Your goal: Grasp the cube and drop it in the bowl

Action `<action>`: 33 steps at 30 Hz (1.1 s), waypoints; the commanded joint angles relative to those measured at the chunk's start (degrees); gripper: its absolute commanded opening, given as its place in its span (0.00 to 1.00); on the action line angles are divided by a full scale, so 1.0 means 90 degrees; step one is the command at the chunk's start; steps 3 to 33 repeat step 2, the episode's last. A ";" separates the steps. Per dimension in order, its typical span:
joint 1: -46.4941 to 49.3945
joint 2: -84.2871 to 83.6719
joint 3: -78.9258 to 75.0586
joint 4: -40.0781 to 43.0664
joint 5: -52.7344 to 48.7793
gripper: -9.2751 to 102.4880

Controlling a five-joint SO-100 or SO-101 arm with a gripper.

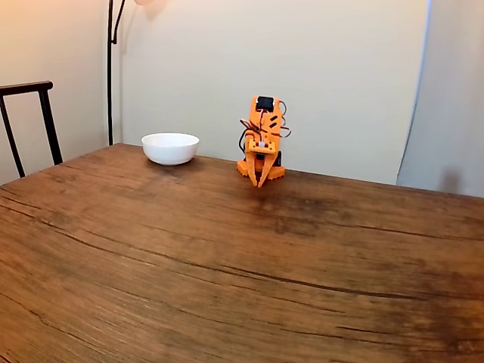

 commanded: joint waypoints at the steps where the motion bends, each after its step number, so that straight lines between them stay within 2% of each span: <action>1: 0.0000 -0.0078 -0.0010 0.0400 0.0020 0.08; 33: 0.0000 -0.0078 -0.0010 0.0400 0.0020 0.08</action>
